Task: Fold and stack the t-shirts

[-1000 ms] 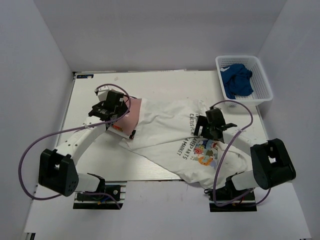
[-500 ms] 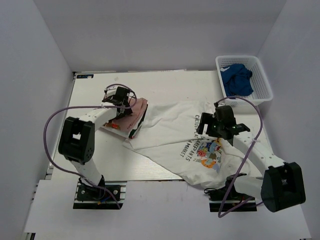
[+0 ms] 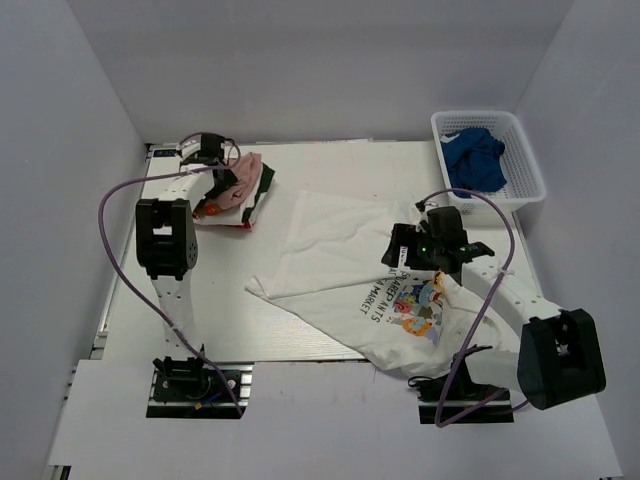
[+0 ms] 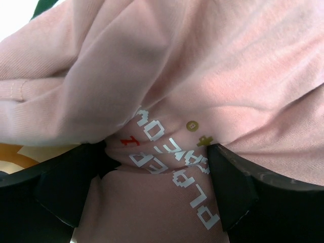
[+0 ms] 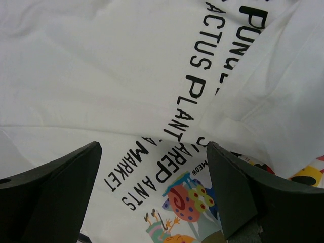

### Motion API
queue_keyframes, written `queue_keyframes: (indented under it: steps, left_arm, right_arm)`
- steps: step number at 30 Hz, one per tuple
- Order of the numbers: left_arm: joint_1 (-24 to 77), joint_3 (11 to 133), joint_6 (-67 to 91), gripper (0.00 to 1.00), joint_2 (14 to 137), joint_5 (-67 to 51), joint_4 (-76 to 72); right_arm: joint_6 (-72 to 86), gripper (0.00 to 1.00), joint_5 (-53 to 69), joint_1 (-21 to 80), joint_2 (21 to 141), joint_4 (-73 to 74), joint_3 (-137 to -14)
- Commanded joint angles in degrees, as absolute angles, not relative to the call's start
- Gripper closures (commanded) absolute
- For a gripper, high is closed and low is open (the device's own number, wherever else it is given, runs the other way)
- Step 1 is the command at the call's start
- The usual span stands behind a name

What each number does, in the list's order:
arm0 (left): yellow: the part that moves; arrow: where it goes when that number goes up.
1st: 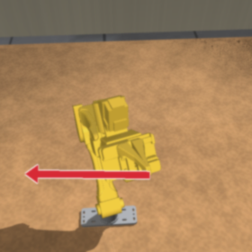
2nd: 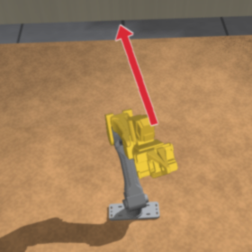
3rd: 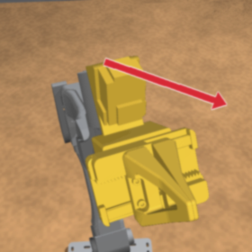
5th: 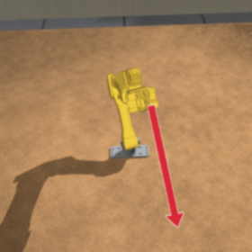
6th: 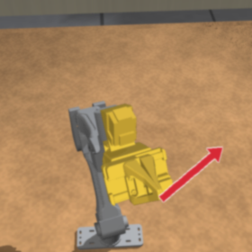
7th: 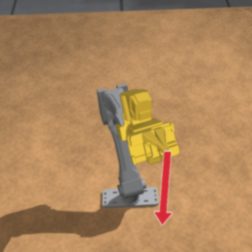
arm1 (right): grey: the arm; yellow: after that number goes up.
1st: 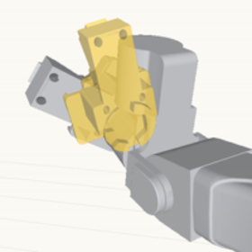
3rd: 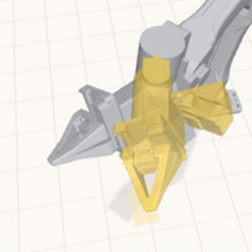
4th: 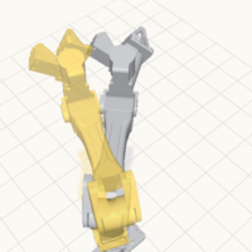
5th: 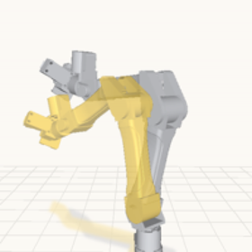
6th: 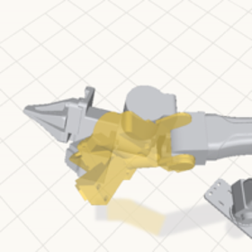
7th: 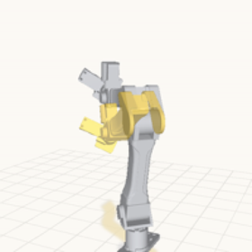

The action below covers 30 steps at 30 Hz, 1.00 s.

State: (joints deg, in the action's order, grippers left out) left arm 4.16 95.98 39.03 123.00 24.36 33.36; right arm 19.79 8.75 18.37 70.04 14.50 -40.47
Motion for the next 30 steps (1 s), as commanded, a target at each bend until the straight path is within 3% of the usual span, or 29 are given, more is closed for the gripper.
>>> queue_keyframes:
  steps: [1, 7, 14, 19, 24, 30]
  left_arm:
    - [0.2, 99.2, 38.7, 0.0, 130.2, 30.8, 39.8]
    - [-5.5, 103.8, 32.0, 0.0, 132.0, 35.2, 34.6]
    - [-9.7, 118.7, 31.5, 0.0, 141.6, 31.2, 36.9]
    - [-10.7, 122.1, 28.0, 0.0, 143.7, 28.7, 32.8]
    - [-10.1, 116.2, 21.4, 0.0, 135.9, 23.7, 23.2]
    - [-9.0, 115.8, 18.4, 0.0, 128.2, 21.2, 24.5]
  right_arm:
    - [18.4, 0.1, 8.8, 18.2, 71.8, 11.9, -43.9]
    - [17.9, 0.1, 7.4, 18.1, 75.3, 11.4, -46.1]
    - [17.7, 0.1, 7.0, 18.0, 79.3, 11.7, -49.2]
    - [16.9, 0.1, 7.8, 18.2, 81.4, 11.6, -51.6]
    - [15.4, 0.1, 8.0, 18.1, 81.3, 12.7, -52.5]
    - [15.2, 0.1, 8.0, 18.2, 78.9, 13.4, -52.1]
